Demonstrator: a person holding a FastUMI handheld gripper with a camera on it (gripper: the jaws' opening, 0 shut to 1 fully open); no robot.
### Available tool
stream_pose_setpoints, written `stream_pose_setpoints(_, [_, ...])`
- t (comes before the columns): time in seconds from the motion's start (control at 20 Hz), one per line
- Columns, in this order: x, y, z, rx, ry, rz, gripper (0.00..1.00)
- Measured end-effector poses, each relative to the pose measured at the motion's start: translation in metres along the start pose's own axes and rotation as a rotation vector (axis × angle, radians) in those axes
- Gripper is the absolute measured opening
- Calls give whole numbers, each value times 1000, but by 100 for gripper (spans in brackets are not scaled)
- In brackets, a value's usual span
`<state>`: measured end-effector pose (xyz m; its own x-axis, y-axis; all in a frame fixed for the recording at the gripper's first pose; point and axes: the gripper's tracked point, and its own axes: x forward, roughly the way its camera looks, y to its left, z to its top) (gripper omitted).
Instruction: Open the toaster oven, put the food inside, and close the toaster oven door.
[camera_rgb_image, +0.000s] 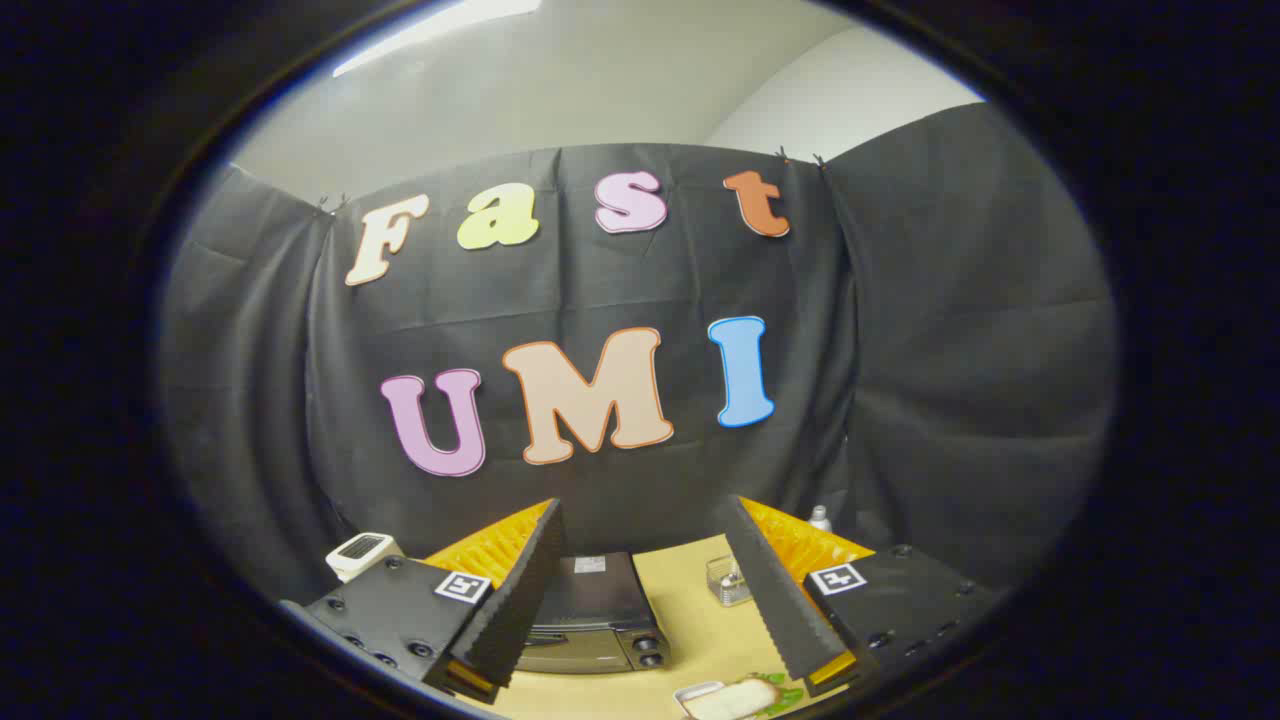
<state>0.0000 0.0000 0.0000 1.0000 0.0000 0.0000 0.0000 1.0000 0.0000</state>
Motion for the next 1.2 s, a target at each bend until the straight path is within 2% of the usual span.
stream_pose_setpoints(0.25, [-1,7,5,-42,-3,-10,99])
stream_pose_setpoints(0.65, [7,26,17,-40,-21,15,99])
stream_pose_setpoints(1.0, [15,36,8,-84,-3,30,99])
stream_pose_setpoints(1.2, [20,53,4,-66,-13,53,99])
